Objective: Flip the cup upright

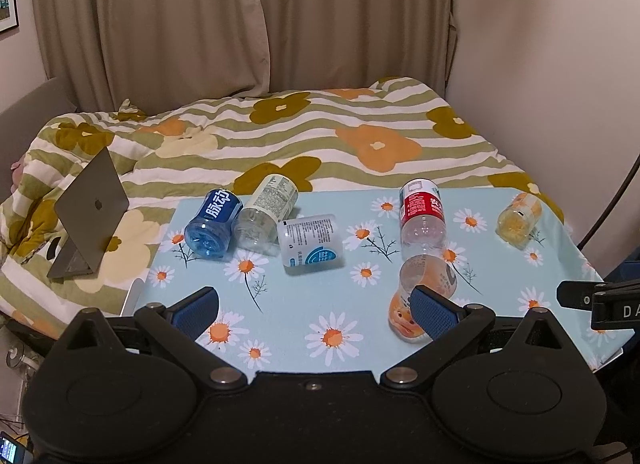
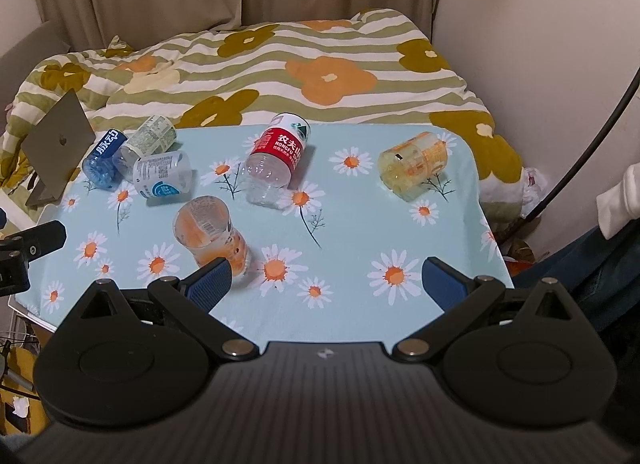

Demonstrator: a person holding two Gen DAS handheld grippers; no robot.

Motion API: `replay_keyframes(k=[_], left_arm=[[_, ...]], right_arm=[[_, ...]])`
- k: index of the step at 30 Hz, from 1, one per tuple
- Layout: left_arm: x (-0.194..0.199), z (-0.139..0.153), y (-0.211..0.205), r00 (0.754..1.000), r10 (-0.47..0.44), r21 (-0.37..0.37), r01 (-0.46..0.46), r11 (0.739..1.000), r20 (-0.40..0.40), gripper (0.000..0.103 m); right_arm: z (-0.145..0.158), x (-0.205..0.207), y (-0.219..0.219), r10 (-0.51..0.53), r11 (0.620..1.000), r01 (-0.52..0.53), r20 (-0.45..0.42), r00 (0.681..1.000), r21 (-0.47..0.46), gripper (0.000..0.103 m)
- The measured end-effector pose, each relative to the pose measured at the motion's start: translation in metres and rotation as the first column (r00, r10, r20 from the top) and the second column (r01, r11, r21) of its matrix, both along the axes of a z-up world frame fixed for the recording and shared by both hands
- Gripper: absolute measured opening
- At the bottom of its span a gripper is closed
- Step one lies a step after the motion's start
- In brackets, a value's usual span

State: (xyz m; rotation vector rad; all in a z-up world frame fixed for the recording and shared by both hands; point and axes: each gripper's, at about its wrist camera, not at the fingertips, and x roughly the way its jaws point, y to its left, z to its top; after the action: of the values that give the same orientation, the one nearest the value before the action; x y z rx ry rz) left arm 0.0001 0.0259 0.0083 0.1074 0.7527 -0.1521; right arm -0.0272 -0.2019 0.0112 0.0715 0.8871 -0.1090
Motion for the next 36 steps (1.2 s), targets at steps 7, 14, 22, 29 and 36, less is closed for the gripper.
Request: replay_keyframes(k=[7,14,22,29,36], left_arm=[[0.0004,0.0005,-0.0002,1.000,-0.001,0.001,0.001,1.000,0.002,0.103],[-0.0001,0.0005,-0.0005,1.000,-0.001,0.002,0.001,1.000,0.002,0.103],[0.0001,0.0004,-0.0003,1.000,0.000,0.002,0.000,1.000,0.003,0.103],[0.0001,0.0004,-0.0006,1.000,0.000,0.002,0.000,1.000,0.003,0.103],[0.0039,0.0013,0.0002,1.000,-0.002,0.009,0.002,1.000,0.007,0.103]], right_arm=[[-0.0008,0.0003,-0.0008,0.001,1.000,-0.001,0.000,1.000,0.002,0.103],[-0.0021,0.0008,-0.0010,0.000,1.000,0.000,-0.002,1.000,0.002,0.103],[-0.0016,0.0009,-0.0005,-0.001,1.000,0.001,-0.001,1.000,0.002,0.103],[-0.0033,0.0025,-0.0002,-0.001,1.000,0.001,0.001,1.000,0.003,0.103],[-0.0033,0.0034,0.0002,-0.001,1.000,0.001,-0.001,1.000,0.003,0.103]])
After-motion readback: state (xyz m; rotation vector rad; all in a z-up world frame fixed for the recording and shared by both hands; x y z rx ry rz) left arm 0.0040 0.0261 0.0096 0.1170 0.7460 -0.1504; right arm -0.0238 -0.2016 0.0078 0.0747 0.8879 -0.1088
